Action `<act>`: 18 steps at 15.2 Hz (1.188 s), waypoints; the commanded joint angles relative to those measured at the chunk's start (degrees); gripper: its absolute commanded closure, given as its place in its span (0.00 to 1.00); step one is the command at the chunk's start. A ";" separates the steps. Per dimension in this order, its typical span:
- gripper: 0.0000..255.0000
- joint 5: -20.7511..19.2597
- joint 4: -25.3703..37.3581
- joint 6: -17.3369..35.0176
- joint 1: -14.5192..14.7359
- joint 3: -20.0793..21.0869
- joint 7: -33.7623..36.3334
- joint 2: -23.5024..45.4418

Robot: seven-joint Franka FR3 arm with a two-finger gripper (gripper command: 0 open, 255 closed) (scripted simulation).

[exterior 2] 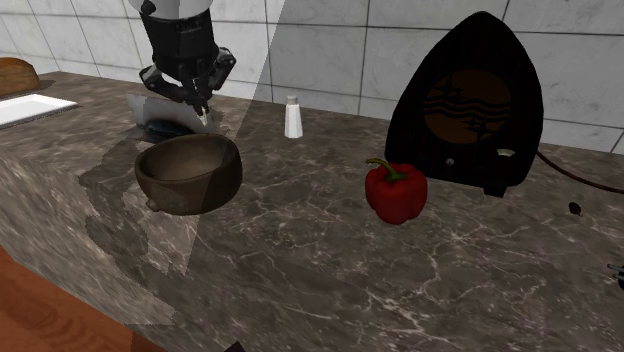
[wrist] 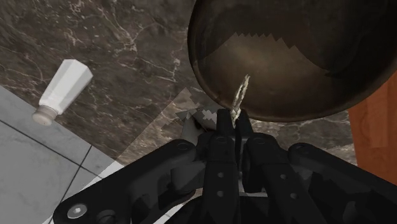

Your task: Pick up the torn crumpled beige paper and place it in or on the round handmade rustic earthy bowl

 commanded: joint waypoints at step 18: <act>0.00 -1.43 5.27 -7.18 -0.34 -2.73 0.50 -1.47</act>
